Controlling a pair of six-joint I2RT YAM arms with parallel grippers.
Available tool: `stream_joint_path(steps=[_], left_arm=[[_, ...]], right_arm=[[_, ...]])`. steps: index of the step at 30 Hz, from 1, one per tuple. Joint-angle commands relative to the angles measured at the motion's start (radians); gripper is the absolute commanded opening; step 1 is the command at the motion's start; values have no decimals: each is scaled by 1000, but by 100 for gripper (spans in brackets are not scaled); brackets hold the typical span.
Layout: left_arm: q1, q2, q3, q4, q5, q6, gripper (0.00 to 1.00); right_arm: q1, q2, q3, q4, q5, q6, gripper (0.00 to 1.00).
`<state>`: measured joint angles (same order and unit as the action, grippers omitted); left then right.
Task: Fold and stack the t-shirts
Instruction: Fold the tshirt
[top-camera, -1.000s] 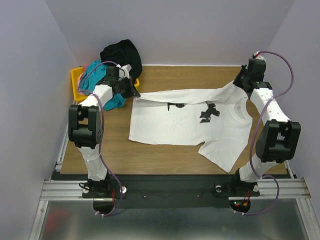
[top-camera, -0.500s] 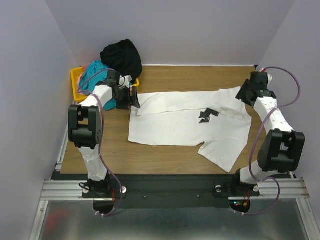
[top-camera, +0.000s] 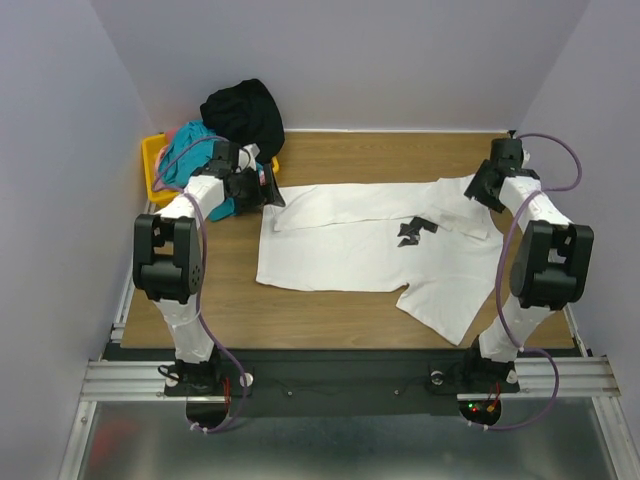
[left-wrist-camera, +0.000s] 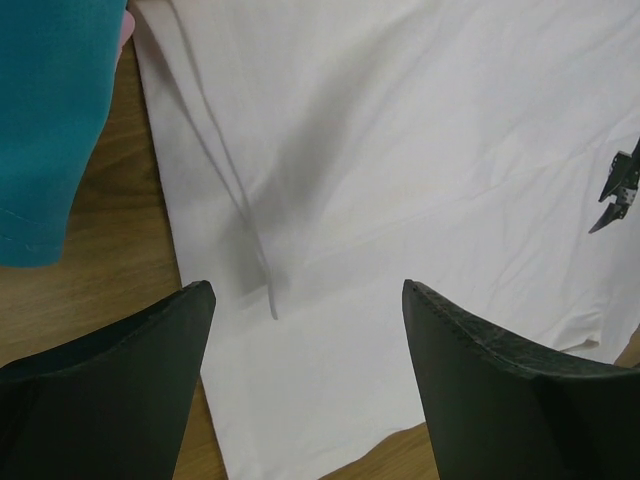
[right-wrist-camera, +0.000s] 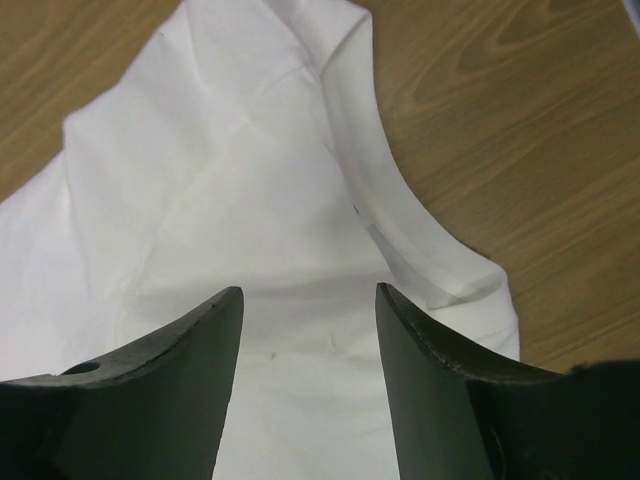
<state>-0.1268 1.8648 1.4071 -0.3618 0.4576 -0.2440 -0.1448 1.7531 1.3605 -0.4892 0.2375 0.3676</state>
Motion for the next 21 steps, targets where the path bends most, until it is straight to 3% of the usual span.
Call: stream_joint_path(steps=[1, 13, 21], left_arm=[[-11, -12, -88, 63, -5, -46, 88], [-48, -78, -336, 242, 41, -127, 87], [-108, -144, -483, 276, 23, -207, 87]], right_arm=[[-15, 60, 35, 9, -13, 13, 60], [-39, 115, -26, 12, -29, 27, 57], [-125, 117, -61, 14, -53, -1, 57]])
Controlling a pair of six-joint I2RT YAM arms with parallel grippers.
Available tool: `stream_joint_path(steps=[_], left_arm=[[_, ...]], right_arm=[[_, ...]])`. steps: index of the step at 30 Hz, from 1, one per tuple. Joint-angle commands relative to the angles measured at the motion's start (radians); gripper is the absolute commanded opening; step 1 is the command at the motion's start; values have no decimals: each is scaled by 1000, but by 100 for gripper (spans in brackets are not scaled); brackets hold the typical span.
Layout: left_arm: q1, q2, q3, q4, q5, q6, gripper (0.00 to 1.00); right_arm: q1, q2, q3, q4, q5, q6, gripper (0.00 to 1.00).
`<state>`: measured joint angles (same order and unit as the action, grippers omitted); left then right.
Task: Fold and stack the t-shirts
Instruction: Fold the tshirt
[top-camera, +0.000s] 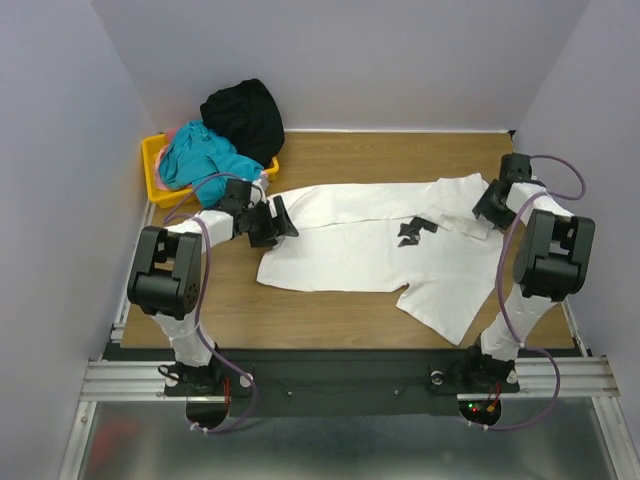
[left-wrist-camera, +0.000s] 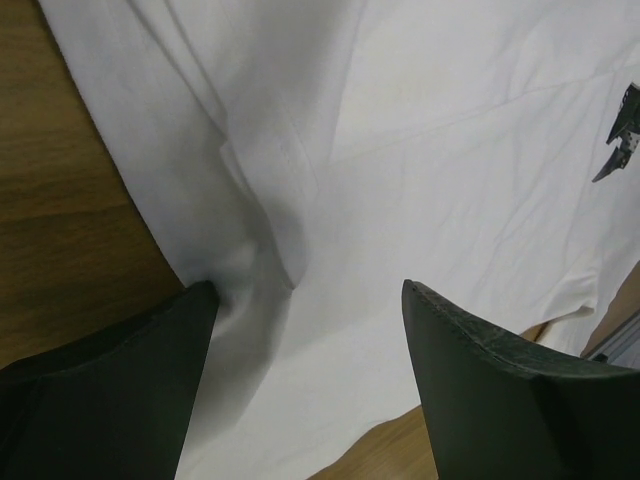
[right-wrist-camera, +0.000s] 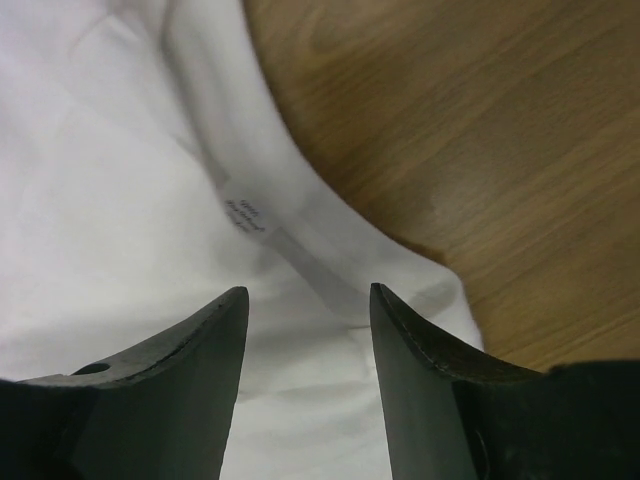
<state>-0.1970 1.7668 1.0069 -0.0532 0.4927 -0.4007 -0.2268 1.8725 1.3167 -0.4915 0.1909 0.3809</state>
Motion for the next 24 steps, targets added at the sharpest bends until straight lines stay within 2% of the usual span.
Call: stream_joint_path(steps=[1, 7, 9, 15, 19, 24], left_arm=[[-44, -81, -124, -31, -17, -59, 87], [-67, -239, -254, -40, -32, -132, 88], [-67, -289, -245, -75, -92, -125, 90], [-67, -342, -93, -229, -229, -102, 92], [-65, -356, -27, -198, -249, -131, 94], [-65, -274, 19, -136, -189, -154, 93]], right_arm=[[-55, -7, -22, 19, -10, -26, 57], [-100, -41, -30, 28, -25, -48, 57], [-100, -65, -24, 30, -47, -54, 57], [-100, -139, -50, 31, -126, -54, 57], [-100, -142, -80, 36, -120, -53, 58], [-100, -119, -96, 36, -72, -43, 57]])
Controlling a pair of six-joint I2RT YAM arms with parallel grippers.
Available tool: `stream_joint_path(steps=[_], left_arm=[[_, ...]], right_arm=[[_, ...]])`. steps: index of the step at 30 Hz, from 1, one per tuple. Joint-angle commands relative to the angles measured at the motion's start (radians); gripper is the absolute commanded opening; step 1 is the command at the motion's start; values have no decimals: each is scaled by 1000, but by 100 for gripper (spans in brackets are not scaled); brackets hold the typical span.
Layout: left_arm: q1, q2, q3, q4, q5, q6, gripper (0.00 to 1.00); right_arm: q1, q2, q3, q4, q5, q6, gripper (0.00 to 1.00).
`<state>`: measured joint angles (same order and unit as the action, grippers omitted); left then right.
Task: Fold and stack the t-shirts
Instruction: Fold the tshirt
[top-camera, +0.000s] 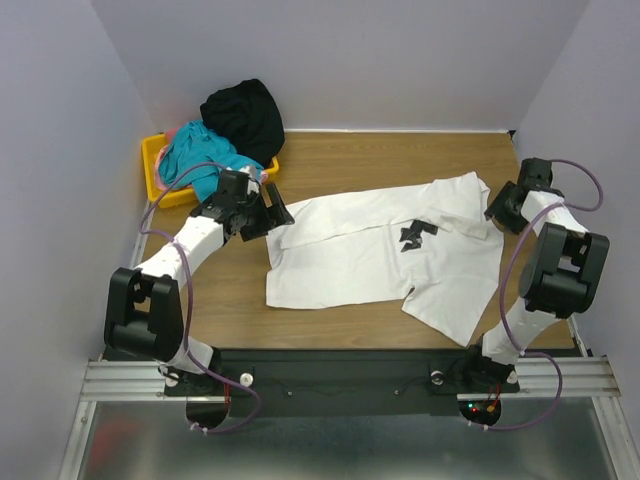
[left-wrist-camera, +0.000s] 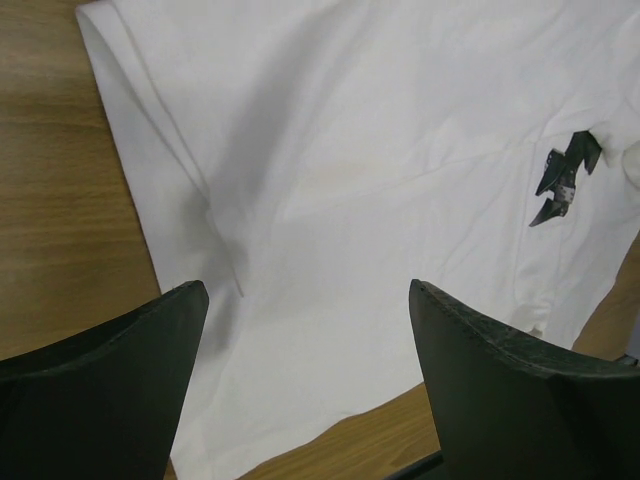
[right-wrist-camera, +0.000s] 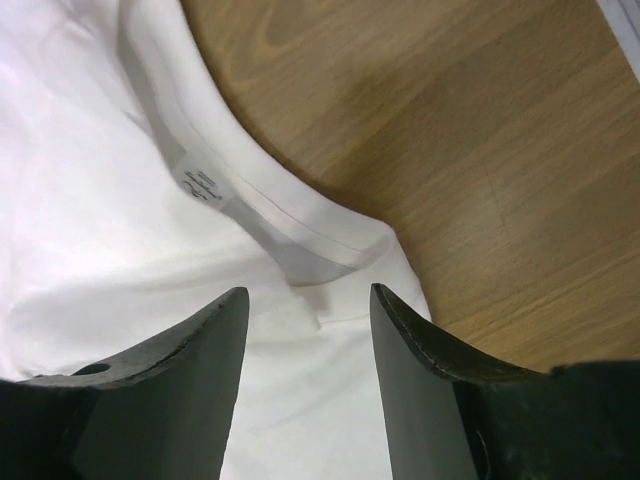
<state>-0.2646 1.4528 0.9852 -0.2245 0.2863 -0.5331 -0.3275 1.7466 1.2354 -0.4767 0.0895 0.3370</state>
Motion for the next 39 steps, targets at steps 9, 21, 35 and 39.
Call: stream_joint_path(steps=[9, 21, 35, 39], left_arm=[[2, 130, 38, 99, 76, -30, 87], [1, 176, 3, 132, 113, -30, 85], [-62, 184, -5, 102, -2, -59, 76], [-70, 196, -10, 91, -15, -64, 75]], right_arm=[[-28, -21, -80, 21, 66, 11, 57], [-59, 51, -76, 21, 0, -9, 43], [-77, 64, -79, 21, -17, -6, 17], [-79, 62, -80, 21, -19, -4, 16]])
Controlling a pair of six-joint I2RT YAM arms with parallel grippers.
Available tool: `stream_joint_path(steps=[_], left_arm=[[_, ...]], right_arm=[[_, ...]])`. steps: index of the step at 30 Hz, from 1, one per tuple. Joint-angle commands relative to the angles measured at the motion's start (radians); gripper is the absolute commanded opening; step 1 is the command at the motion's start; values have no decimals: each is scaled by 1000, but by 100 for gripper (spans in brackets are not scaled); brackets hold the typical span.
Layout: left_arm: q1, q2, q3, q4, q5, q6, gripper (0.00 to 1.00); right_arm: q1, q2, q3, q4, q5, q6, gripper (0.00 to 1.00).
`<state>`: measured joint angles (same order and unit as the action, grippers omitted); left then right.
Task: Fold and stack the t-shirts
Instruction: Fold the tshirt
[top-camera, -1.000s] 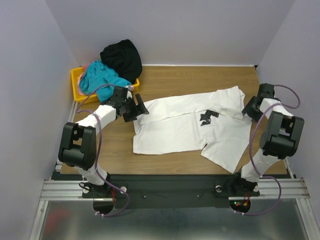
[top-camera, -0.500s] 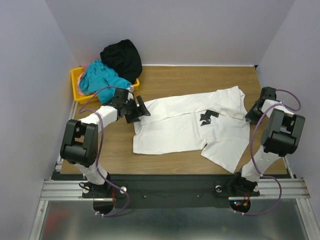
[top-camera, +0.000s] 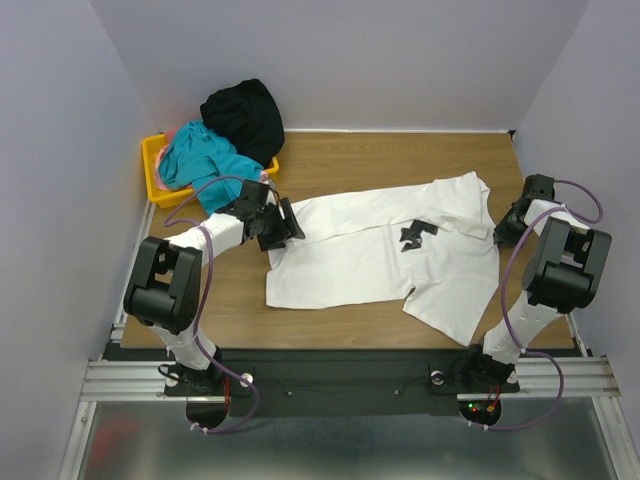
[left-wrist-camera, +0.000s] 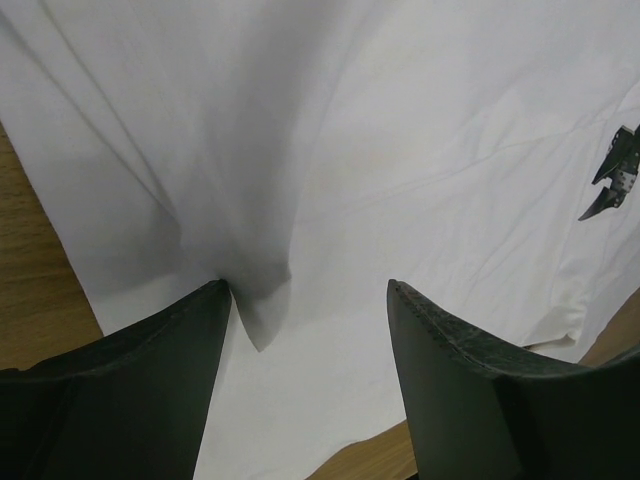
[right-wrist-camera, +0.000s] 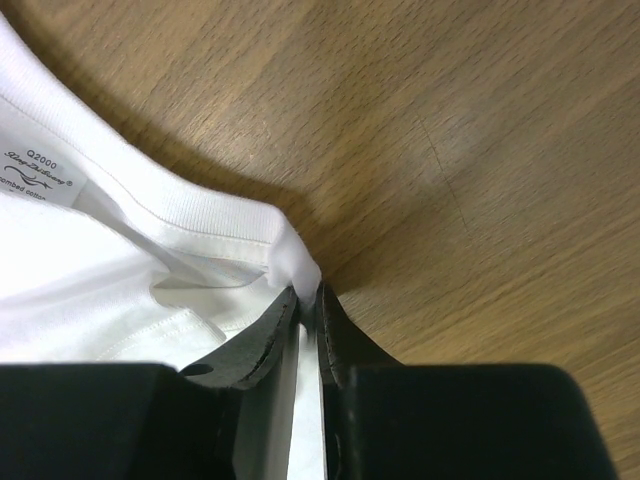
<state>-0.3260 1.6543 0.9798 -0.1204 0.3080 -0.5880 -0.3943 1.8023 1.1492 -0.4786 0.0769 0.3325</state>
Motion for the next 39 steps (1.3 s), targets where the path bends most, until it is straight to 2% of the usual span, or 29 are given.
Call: stream_joint_path(steps=[1, 8, 14, 15, 19, 21, 22, 24, 26, 31, 39], left_arm=[[-8, -2, -9, -15, -40, -10, 75], [-16, -21, -26, -31, -79, -10, 75], [-18, -1, -26, -13, -76, -16, 74], [-19, 4, -20, -10, -76, -15, 71], [-21, 32, 13, -7, -75, -13, 47], [-21, 33, 17, -8, -73, -15, 40], [-21, 30, 17, -8, -75, -16, 32], [-21, 22, 17, -13, -81, -13, 27], [-21, 10, 17, -25, -89, -7, 17], [-19, -20, 0, -47, -101, -6, 10], [1, -73, -20, -76, -127, 1, 9]], right_arm=[[-12, 5, 6, 23, -8, 0, 16], [-14, 0, 9, 23, -14, 2, 15], [-14, 0, 7, 23, -17, 0, 0], [-14, 0, 7, 23, -17, 0, 0], [-14, -3, 9, 23, -14, -1, 0], [-14, -4, 10, 23, -12, -1, 0], [-14, -4, 10, 23, -8, -3, 0], [-14, -6, 12, 23, -5, -1, 0], [-15, -6, 18, 21, -3, -4, 0], [-23, 0, 37, 20, 7, -7, 0], [-35, 12, 52, 14, 18, -10, 0]])
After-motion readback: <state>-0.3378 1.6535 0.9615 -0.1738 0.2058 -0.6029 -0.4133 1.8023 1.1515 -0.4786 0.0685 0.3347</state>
